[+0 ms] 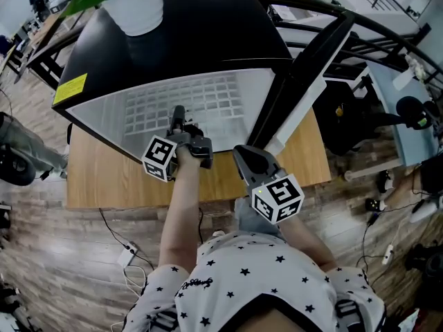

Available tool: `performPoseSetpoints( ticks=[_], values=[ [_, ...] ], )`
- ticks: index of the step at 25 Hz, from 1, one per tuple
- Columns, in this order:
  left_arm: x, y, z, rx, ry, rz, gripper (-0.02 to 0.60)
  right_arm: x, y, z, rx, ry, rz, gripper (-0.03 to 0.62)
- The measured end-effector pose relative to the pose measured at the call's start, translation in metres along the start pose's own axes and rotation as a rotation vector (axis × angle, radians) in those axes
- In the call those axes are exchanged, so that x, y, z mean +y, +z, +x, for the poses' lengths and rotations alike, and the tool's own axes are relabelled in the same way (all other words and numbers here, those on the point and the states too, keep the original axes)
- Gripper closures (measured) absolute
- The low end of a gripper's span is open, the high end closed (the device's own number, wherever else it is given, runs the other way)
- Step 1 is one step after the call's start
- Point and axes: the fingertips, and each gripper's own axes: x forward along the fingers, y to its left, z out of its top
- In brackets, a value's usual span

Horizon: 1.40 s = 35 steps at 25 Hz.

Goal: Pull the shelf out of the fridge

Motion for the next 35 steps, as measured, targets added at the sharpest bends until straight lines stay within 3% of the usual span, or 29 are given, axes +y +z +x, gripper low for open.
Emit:
performPoseSetpoints(
  ticks=[18, 35],
  values=[
    [0.003, -0.001, -0.005, -0.004, 0.005, -0.077, 0.548, 0.008, -0.005, -0.014, 0.004, -0.012, -0.001, 0.572],
    [0.004, -0.004, -0.020, 0.006, 0.015, -0.097, 0.549, 0.022, -0.005, -0.026, -0.010, -0.023, 0.006, 0.572]
  ],
)
